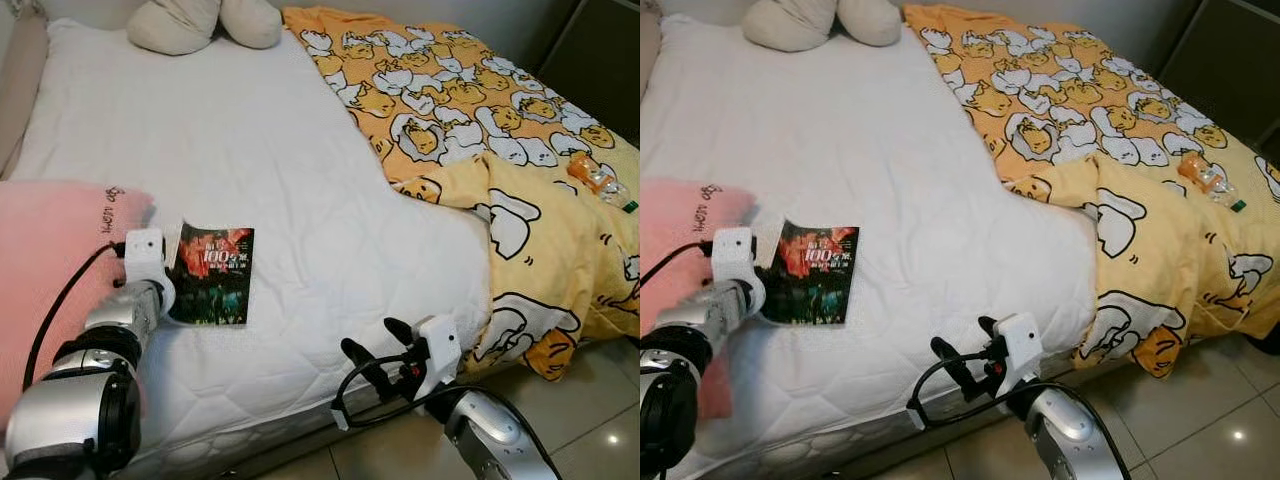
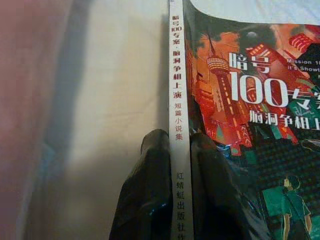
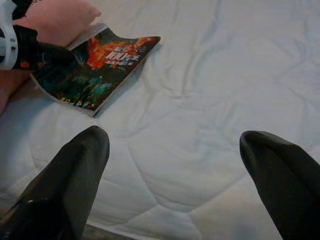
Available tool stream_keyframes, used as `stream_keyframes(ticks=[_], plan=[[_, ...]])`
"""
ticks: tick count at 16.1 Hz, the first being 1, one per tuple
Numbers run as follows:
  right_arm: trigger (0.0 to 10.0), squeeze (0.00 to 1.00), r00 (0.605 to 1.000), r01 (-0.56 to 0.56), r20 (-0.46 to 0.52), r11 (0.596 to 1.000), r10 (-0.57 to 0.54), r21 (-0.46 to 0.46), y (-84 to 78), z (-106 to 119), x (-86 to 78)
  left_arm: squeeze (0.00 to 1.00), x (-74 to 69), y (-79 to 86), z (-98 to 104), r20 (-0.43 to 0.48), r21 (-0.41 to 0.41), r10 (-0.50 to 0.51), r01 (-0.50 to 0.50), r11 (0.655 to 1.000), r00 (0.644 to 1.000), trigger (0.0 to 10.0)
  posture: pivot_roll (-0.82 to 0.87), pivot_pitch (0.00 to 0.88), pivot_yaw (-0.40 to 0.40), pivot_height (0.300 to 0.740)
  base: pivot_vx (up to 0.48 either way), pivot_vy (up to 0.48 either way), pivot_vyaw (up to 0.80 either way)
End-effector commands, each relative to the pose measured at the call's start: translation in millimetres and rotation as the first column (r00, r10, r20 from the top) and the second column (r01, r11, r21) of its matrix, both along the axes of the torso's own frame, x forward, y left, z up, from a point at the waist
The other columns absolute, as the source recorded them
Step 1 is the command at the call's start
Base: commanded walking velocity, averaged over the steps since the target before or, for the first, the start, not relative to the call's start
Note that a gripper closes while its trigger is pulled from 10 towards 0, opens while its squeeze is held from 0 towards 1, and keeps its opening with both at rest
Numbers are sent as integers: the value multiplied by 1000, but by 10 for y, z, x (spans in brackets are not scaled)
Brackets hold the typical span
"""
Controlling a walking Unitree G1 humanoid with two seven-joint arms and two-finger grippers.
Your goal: Clean up the room
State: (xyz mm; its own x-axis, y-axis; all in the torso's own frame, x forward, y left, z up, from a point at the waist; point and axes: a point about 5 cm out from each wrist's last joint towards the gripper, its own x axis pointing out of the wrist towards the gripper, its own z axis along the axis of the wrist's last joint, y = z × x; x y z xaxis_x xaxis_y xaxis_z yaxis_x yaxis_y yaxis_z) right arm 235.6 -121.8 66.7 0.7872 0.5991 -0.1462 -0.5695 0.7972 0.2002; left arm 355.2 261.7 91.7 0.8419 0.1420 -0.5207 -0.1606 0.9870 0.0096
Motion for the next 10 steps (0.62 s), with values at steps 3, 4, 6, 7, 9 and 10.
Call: stream_keyframes(ticks=[3,4,6,7,9,10], plan=[[10000,0,1000,18,-15,1000,-18,-8,-74,-12,5,16,-192,9,-292,-123,-42,68,-74,996,990,0,133,137,-74,740,0,0,0],[10000,0,1000,11,-16,1000,-11,-2,-63,-9,-1,878,-203,22,-301,-125,-45,82,-88,995,989,0,133,137,-74,740,0,0,0],[10000,0,998,-63,-24,998,63,11,4,8,-14,1000,-279,84,-372,-151,-30,148,-154,988,977,0,150,134,-70,740,0,0,0],[10000,0,997,-75,-27,997,76,10,15,5,2,1000,-317,119,-403,-160,-8,186,-189,982,970,0,158,132,-70,740,0,0,0],[10000,0,996,-84,-29,996,84,10,25,-3,25,1000,-304,112,-391,-145,-1,219,-221,975,965,0,169,126,-70,740,0,0,0],[10000,0,996,-89,-30,996,89,11,35,-6,28,1000,-288,114,-368,-128,3,245,-247,969,961,0,170,125,-67,740,0,0,0]])
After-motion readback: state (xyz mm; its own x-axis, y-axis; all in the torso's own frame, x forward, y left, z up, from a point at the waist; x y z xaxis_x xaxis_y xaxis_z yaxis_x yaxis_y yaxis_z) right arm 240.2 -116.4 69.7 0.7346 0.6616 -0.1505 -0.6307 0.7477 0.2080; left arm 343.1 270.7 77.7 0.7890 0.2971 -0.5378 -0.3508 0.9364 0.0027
